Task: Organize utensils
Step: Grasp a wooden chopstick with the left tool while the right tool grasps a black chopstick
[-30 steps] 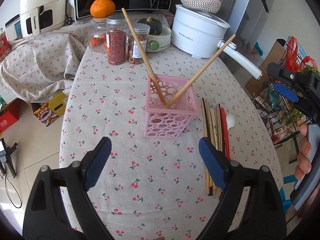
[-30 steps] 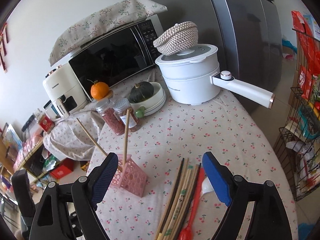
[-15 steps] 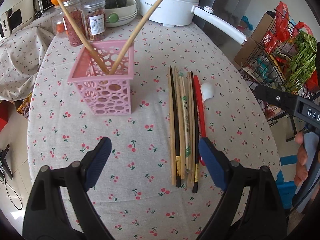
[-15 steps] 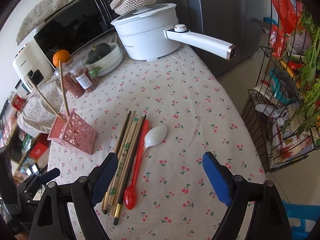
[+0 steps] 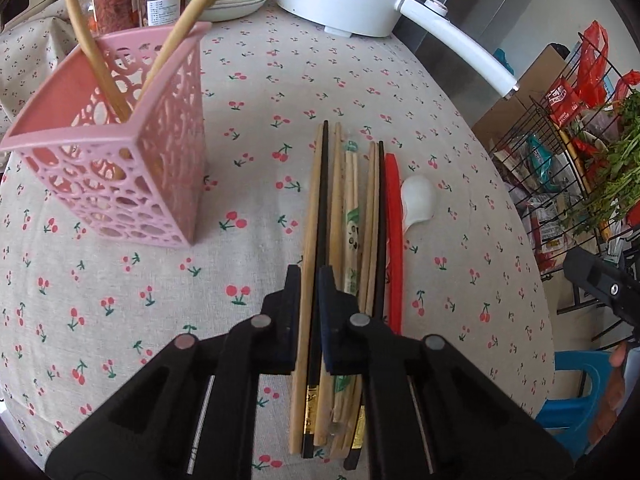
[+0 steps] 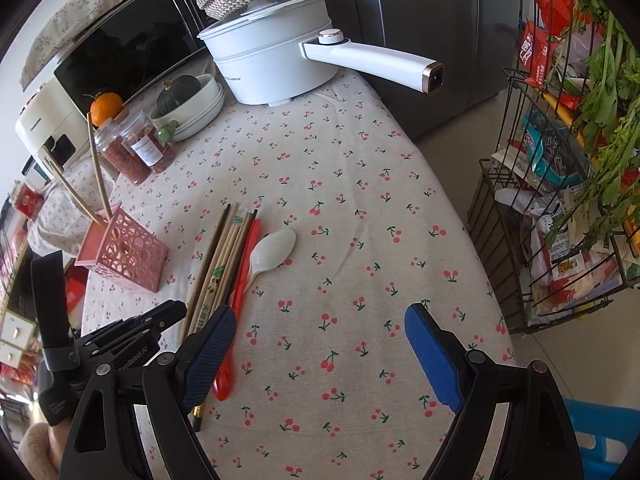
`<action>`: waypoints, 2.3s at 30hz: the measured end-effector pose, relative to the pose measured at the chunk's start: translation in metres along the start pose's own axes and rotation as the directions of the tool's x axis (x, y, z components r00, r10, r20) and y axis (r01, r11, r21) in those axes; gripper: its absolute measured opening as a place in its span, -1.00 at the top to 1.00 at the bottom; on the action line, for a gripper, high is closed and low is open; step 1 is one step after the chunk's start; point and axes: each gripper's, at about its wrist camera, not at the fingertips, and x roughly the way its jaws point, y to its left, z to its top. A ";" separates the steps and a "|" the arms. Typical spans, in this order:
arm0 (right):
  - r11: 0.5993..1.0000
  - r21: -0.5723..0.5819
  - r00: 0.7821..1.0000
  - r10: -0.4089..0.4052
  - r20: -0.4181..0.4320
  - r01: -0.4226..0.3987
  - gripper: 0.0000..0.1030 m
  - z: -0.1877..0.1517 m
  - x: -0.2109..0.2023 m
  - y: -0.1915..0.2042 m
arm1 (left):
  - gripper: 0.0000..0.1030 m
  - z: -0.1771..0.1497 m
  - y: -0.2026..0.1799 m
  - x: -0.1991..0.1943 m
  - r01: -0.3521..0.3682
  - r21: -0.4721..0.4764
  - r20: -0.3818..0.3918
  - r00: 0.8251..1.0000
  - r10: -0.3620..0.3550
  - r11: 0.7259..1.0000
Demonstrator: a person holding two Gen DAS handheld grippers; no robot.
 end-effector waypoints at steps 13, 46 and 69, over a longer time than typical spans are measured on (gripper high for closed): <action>1.000 -0.018 1.000 -0.014 -0.014 0.013 -0.69 0.000 0.007 0.006 | 0.85 -0.003 0.002 0.009 -0.063 0.087 -0.082 0.994 0.070 0.994; 0.999 -0.046 0.998 0.000 -0.070 -0.003 -0.69 0.009 0.041 0.052 | 0.86 -0.007 0.039 -0.021 -0.094 0.162 -0.127 0.985 0.115 0.982; 0.997 -0.065 0.986 0.030 -0.164 -0.041 0.80 0.045 0.145 0.130 | 0.87 -0.013 0.093 -0.110 0.057 0.079 0.006 0.998 -0.058 0.995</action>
